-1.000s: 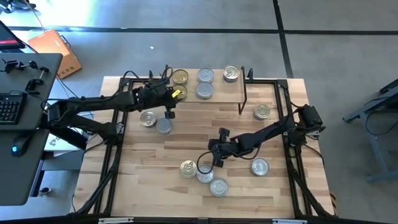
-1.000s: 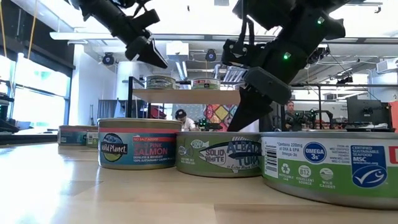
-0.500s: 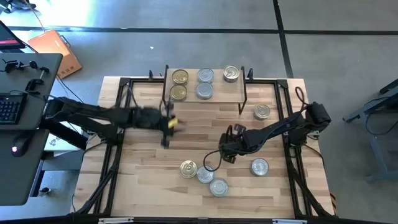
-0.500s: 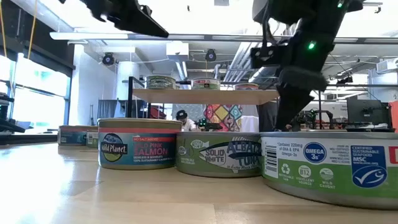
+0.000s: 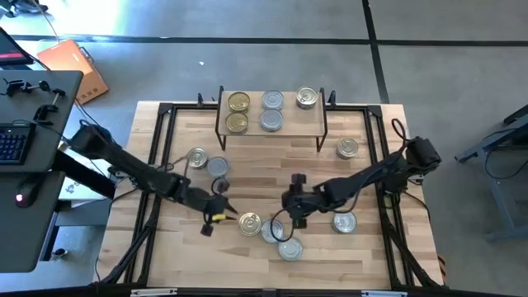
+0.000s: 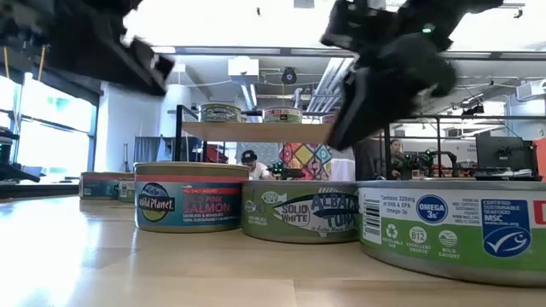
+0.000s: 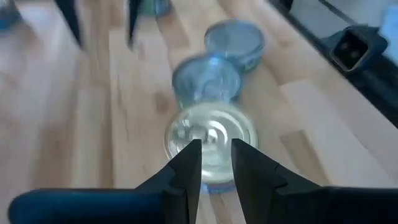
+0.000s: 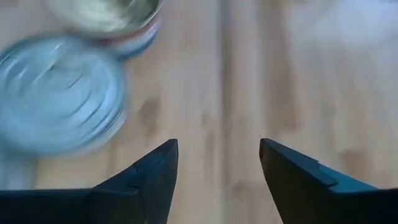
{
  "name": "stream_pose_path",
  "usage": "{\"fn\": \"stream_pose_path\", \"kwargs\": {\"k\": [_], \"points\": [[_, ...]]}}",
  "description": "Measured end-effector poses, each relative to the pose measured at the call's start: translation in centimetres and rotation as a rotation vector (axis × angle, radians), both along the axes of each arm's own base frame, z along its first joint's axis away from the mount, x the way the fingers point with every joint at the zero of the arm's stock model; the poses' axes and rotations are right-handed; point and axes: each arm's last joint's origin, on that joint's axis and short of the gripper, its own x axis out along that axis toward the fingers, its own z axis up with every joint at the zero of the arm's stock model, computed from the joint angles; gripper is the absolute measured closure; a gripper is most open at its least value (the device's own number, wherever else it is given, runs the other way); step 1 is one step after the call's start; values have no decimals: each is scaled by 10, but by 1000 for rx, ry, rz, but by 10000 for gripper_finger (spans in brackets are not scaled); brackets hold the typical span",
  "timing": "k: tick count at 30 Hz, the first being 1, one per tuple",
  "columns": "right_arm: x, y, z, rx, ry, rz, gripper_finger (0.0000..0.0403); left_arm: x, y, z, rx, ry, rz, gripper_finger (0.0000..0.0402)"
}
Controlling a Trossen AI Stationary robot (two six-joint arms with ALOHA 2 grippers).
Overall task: Stack canned seafood by type on shelf
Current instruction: Put the bottom blue tuna can on the shelf aligned with the other blue tuna can
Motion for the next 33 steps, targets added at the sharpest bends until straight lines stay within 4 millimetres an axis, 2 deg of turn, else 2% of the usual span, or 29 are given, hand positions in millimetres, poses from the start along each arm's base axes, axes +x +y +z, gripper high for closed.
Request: {"fn": "stream_pose_path", "kwargs": {"k": [3, 6, 10, 16, 20, 24, 27, 30, 33], "points": [[13, -5, 2, -36, -115, -33, 183, 10, -5, -21, -38, 25, 33, 336], [16, -8, 4, -39, -141, -28, 189, 26, -4, -37, -44, -16, 45, 350], [9, -6, 5, -52, -103, -44, 198, 50, 12, -52, -29, 58, 136, 366], [-2, -7, 5, -102, -51, -133, 210, 80, 45, -58, 28, 143, 250, 386], [-6, -9, 4, -112, -36, -188, 214, 97, 62, -36, 39, 87, 292, 395], [-6, -9, 4, -107, -36, -197, 214, 94, 64, -23, 87, 80, 262, 401], [-5, -9, 3, -93, -2, -108, 214, 91, 62, -6, 90, 31, 248, 401], [-3, -13, 2, -77, 48, -2, 214, 88, 63, -6, 102, 56, 253, 401], [-1, -23, 2, -140, 72, 21, 214, 88, 63, -6, 110, 51, 251, 401]]}}
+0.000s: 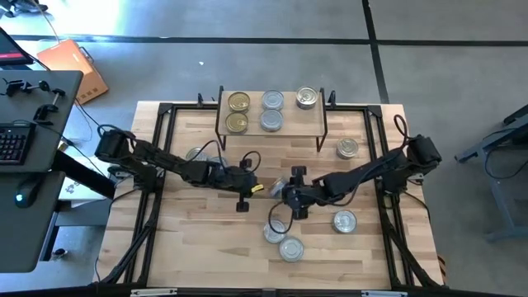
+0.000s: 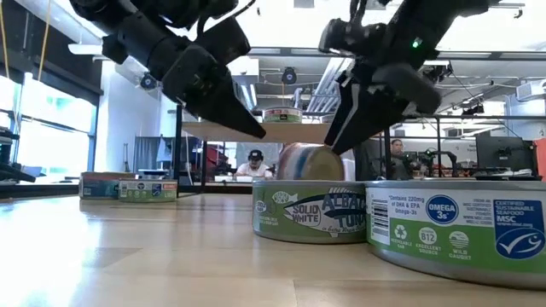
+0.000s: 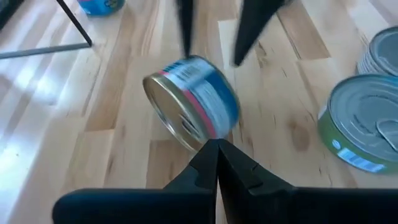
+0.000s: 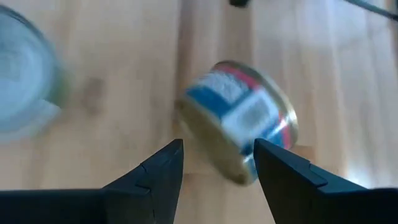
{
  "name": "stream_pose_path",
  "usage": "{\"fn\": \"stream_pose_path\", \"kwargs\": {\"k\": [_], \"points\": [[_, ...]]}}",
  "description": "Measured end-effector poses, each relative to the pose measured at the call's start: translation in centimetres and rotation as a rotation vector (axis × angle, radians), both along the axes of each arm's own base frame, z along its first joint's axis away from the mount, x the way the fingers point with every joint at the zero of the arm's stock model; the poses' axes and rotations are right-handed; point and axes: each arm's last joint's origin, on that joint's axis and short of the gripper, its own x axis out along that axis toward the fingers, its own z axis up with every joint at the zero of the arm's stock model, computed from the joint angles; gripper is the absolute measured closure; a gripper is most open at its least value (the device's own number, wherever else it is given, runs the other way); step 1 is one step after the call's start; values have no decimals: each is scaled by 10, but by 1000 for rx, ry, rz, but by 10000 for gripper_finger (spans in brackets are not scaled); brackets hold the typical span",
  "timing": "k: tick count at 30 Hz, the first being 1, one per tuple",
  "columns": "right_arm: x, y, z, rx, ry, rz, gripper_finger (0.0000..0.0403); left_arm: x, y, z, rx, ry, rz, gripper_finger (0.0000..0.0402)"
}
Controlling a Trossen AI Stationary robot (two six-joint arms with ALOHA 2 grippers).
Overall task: Stack canned seafood by type on shelf
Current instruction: Put the bottom blue tuna can on the shelf aligned with the other blue tuna can
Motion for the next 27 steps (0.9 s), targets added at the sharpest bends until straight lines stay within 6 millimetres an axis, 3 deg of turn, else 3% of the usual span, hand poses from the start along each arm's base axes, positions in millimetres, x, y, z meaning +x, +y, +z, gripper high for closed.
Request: {"fn": "stream_pose_path", "kwargs": {"k": [4, 8, 11, 19, 27], "points": [[-1, -23, -3, -32, 61, -64, 214, 2, 3, -10, 9, 34, 16, 401], [2, -41, -5, 136, 93, -65, 214, 3, 3, -13, 12, 38, 19, 401], [9, -41, -3, 224, 34, -23, 214, 3, 4, -14, 22, 43, 21, 401], [13, -29, 12, 207, -38, 75, 214, -12, 2, -13, 97, 169, 118, 401], [22, -28, -5, 259, -24, 106, 203, -25, -23, -11, 114, 235, 39, 401]]}}
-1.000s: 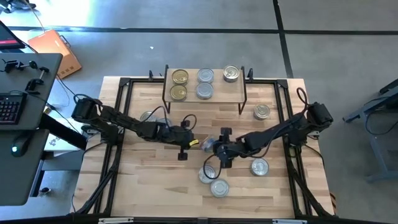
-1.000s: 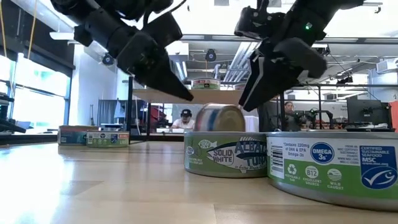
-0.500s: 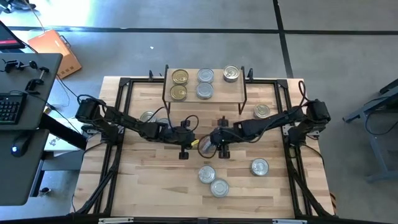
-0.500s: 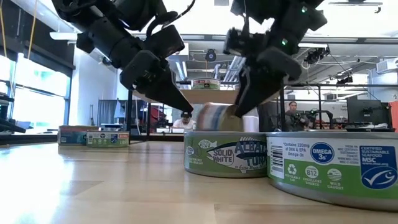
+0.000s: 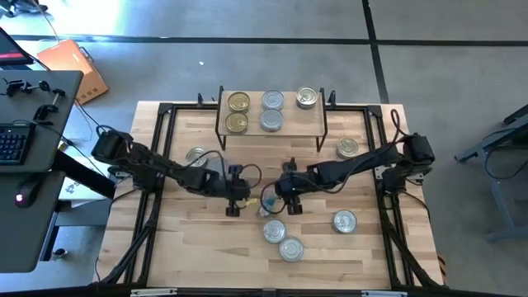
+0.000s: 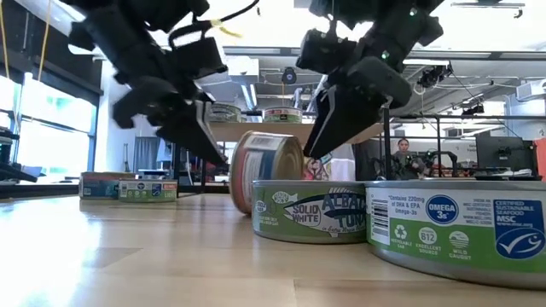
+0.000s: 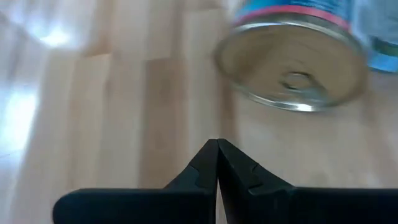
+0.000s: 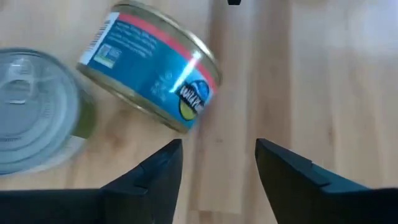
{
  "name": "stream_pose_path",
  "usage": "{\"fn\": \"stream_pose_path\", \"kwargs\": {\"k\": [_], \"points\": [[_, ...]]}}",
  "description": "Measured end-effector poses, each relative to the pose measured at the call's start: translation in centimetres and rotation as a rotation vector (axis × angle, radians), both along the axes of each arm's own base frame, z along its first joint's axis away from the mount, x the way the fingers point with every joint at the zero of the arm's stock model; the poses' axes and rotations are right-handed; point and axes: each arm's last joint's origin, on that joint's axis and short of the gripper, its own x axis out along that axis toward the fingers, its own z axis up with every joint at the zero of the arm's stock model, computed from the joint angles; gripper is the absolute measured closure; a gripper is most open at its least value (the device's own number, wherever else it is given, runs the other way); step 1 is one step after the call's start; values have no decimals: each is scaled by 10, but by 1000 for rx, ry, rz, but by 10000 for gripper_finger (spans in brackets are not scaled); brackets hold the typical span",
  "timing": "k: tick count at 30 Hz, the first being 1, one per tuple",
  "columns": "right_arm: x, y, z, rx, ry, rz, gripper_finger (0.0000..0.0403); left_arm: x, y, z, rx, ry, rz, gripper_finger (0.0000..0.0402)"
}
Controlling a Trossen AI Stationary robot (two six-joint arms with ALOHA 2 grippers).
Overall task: Stack canned seafood by type on shelf
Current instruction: Put the bottom blue tuna can on the shelf aligned with the other blue tuna can
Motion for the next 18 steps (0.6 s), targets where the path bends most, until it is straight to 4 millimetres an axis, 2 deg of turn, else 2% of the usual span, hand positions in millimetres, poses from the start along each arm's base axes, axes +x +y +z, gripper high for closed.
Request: {"fn": "stream_pose_path", "kwargs": {"k": [4, 10, 13, 18], "points": [[9, 1, -3, 7, -61, 74, 151, -5, -16, -1, -56, 25, -67, 401], [18, 3, -20, -49, -72, 257, 57, -11, -35, -3, -171, 26, -127, 401], [25, 4, -27, -3, -117, 345, 45, -12, -37, -10, -221, -33, -151, 401], [36, -6, -26, 43, -228, 394, 52, -10, -34, -19, -291, -167, -184, 401]]}}
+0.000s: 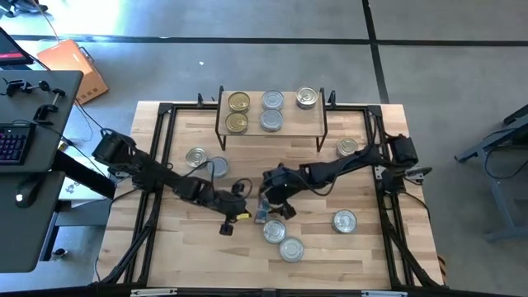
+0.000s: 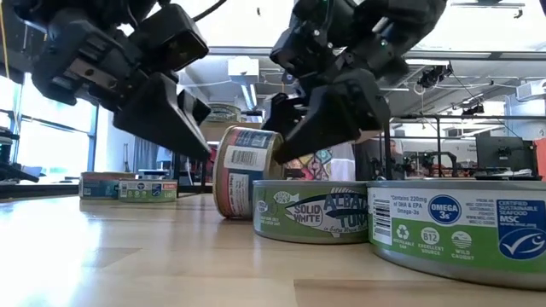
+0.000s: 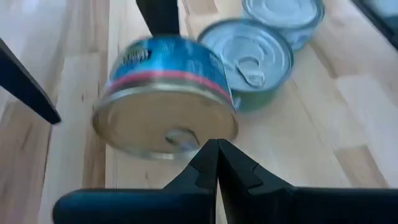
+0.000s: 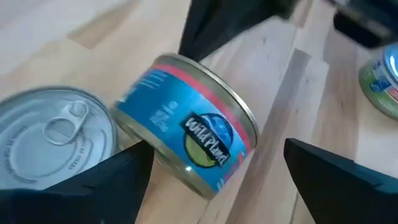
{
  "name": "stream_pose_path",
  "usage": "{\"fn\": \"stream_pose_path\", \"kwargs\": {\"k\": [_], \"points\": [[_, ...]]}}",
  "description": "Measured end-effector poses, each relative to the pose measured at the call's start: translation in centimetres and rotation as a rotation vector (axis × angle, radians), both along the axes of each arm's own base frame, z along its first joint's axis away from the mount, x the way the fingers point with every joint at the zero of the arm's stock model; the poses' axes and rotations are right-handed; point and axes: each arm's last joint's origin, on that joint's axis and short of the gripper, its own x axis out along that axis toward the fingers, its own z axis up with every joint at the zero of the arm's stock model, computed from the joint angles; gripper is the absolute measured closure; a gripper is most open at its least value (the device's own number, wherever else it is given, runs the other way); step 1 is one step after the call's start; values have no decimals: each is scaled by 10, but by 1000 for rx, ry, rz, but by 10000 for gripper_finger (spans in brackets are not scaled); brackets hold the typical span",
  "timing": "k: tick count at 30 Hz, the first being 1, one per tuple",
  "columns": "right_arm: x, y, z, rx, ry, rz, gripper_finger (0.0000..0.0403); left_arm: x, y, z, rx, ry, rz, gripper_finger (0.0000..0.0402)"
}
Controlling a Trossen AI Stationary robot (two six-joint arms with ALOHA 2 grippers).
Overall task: Stack canned seafood by type on shelf
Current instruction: Put the bottom blue tuna can on the shelf aligned with the other blue tuna can
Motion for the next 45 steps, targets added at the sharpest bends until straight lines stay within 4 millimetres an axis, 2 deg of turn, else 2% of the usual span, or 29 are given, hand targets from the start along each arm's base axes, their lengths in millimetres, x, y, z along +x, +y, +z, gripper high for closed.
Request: {"fn": "stream_pose_path", "kwargs": {"k": [5, 10, 14, 25, 30, 36, 40, 45], "points": [[3, -8, 3, 91, -39, 70, 68, 3, 7, -4, 9, -44, 6, 401], [6, -8, -8, 90, -25, 73, 77, 6, 14, -3, 64, -69, 24, 401], [6, -5, -16, 92, 6, 78, 78, 6, 19, -4, 106, -58, 19, 401], [4, 8, -18, 20, 22, 27, 87, 11, 35, 2, 246, -125, 94, 401], [3, 11, -19, -20, 26, 28, 99, -3, 27, 22, 334, -114, 124, 401], [3, 10, -19, -49, 6, 54, 110, -32, 10, 39, 253, -28, 106, 401], [4, 6, -18, -46, 6, 39, 116, -41, -4, 37, 132, 37, 29, 401], [4, 5, -18, -46, 2, 35, 117, -34, -13, 18, 70, 90, -30, 401]]}}
